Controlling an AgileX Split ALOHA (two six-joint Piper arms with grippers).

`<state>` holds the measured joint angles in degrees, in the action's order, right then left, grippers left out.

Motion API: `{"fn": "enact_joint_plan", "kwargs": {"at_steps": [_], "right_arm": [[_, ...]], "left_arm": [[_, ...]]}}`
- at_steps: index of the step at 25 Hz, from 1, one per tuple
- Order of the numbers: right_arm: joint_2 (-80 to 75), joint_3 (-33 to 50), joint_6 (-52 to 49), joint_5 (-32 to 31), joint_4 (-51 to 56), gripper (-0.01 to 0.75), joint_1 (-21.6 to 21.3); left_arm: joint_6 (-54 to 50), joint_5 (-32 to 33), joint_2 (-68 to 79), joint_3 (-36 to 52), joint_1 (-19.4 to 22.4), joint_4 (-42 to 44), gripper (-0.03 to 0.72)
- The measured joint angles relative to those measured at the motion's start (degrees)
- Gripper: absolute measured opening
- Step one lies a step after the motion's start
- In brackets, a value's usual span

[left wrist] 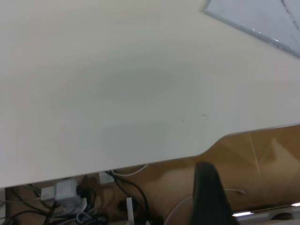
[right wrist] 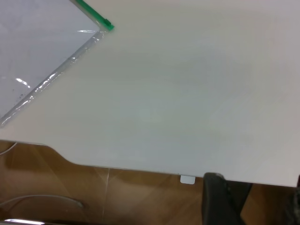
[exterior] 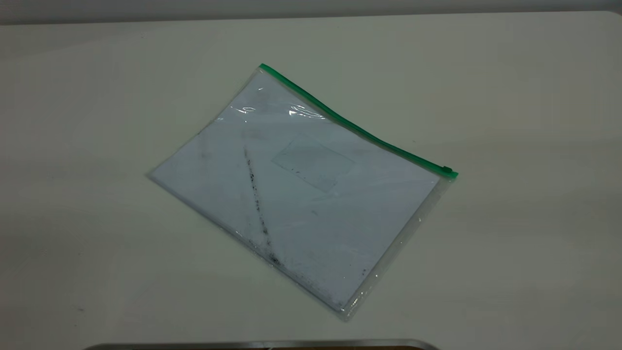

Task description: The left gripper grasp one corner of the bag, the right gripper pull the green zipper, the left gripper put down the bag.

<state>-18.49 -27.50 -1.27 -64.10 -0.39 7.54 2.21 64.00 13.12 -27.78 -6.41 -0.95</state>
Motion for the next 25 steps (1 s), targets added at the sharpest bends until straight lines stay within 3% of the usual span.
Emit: {"fn": "enact_joint_plan", "kwargs": {"at_steps": [9,17,25], "right_arm": [[2.07,0.04,0.0,0.06,0.39,0.422,0.0],[18.85,0.1,0.0,-0.13,0.39,0.422,-1.51],[19.43,0.1,0.06,-0.33,0.39,0.422,-1.07]], "left_arm": [[0.0,0.05,-1.99,0.0,0.07,-0.01,0.537],[0.0,0.55,-13.77,0.0,9.41,-0.01,0.537],[0.0,0.83,-14.18,0.0,8.06,-0.07,0.537]]}}
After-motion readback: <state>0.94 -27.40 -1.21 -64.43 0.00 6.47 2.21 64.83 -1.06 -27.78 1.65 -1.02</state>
